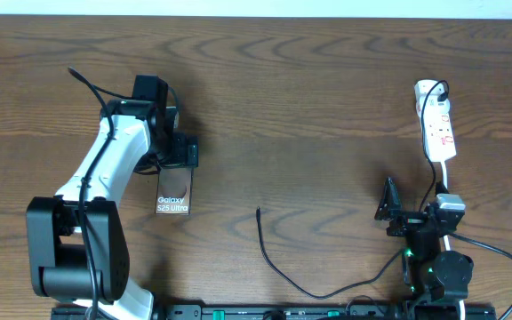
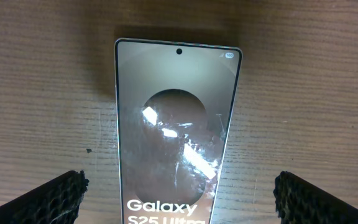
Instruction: Plug charger to phone and switch on socket
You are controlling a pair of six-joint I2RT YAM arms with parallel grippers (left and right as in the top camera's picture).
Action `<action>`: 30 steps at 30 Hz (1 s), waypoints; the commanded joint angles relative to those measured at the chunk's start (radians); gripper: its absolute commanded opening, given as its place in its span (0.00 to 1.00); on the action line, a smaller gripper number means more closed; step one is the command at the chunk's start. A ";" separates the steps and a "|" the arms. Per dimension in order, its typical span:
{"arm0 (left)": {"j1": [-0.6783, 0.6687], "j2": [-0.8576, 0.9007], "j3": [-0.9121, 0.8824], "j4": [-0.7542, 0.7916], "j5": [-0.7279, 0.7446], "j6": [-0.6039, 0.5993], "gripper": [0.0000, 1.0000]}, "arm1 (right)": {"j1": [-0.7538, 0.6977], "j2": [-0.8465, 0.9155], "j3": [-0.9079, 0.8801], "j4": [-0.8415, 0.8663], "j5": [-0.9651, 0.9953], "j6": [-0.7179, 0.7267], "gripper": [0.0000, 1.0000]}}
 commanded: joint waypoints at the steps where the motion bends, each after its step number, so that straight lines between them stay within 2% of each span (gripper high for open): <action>1: 0.002 0.008 -0.016 0.010 -0.023 -0.010 0.98 | 0.014 -0.006 -0.001 -0.005 0.009 -0.011 0.99; 30: 0.002 0.009 -0.119 0.070 0.002 -0.043 0.98 | 0.014 -0.006 -0.001 -0.005 0.009 -0.011 0.99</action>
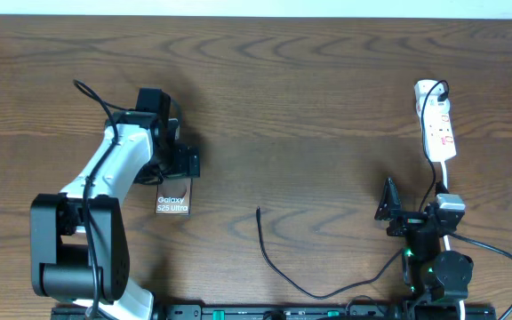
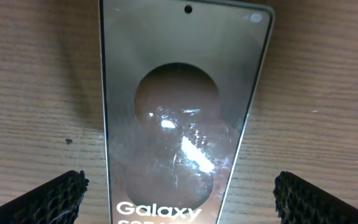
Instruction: Plug charger to phone and switch on socket
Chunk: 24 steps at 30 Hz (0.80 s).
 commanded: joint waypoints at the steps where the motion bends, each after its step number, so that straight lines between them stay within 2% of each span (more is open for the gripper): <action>1: 0.002 0.010 -0.015 0.007 -0.006 -0.012 0.98 | 0.014 -0.006 -0.001 -0.004 0.009 -0.011 0.99; 24: 0.001 0.011 -0.064 0.080 -0.040 0.034 0.98 | 0.014 -0.006 -0.001 -0.004 0.009 -0.012 0.99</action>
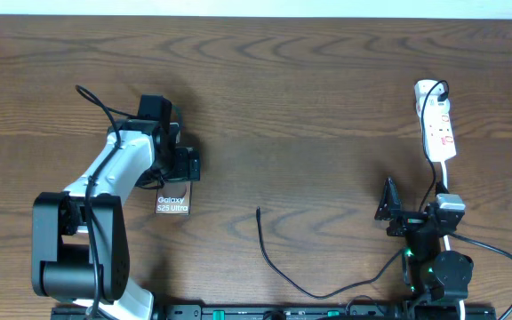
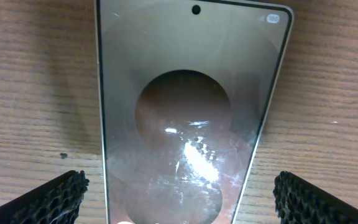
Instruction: Plug charger to phone and switch on socket
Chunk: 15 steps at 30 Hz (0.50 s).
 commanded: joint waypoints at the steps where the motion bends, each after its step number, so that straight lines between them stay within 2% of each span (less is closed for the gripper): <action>1: 0.002 0.010 -0.009 -0.002 -0.023 0.025 0.98 | 0.014 -0.006 -0.001 -0.004 0.008 -0.011 0.99; 15: -0.013 0.010 -0.009 0.001 -0.023 0.024 0.98 | 0.014 -0.006 -0.001 -0.004 0.008 -0.011 0.99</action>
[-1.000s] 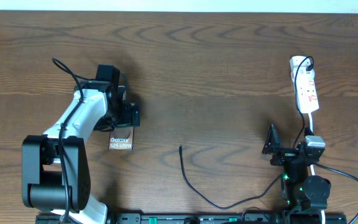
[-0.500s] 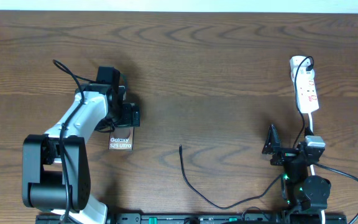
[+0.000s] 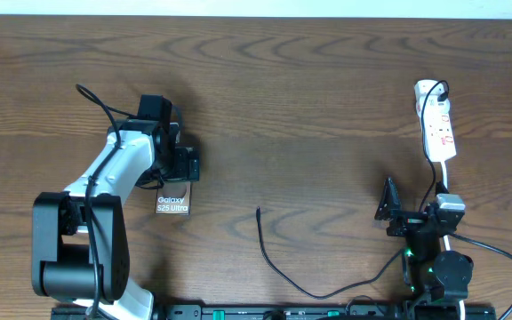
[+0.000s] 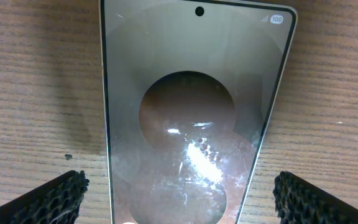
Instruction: Plug charger to phone and switch on socket
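Note:
The phone lies flat on the wood table, screen up, with "Galaxy S25 Ultra" on its display. My left gripper hovers over its far end, open. In the left wrist view the phone fills the middle and the two fingertips stand wide apart on either side of it, touching nothing. The black charger cable curls across the table with its free plug end near the centre. The white power strip lies at the right. My right gripper rests near the front right, its jaws too small to read.
The wooden table spans the whole view. A white lead runs from the power strip down past the right arm's base. A black rail lines the front edge.
The left gripper has hardly shifted; in the wrist view the phone sits a touch lower and to the right. The right arm, cable and power strip are unchanged.
The left gripper was open above the phone's far end with the whole top of the screen in view. Then it was lower and closer, the phone larger in the wrist view. It stays open astride the phone now; the right arm never moved.

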You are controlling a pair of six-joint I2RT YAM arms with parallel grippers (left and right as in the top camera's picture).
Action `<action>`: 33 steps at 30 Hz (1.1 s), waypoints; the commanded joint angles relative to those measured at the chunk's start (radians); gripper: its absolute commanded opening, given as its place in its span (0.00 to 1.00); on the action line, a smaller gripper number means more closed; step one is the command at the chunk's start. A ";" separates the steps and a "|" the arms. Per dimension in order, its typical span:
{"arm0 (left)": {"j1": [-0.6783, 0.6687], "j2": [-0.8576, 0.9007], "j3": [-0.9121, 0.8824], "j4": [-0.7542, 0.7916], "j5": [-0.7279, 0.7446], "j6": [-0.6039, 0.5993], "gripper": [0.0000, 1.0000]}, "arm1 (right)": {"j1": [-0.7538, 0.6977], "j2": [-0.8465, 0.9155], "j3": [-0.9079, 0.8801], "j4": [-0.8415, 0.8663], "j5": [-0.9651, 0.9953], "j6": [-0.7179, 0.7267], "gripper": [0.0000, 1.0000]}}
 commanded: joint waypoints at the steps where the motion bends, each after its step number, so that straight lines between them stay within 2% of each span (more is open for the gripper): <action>1: -0.014 0.010 -0.009 0.002 -0.014 0.017 0.98 | 0.014 -0.006 -0.001 -0.004 0.009 -0.011 0.99; 26: -0.021 0.024 -0.031 0.045 -0.015 0.017 0.98 | 0.014 -0.006 -0.001 -0.004 0.009 -0.011 0.99; 33: -0.021 0.027 -0.035 0.047 -0.066 0.017 0.98 | 0.014 -0.006 -0.001 -0.004 0.009 -0.011 0.99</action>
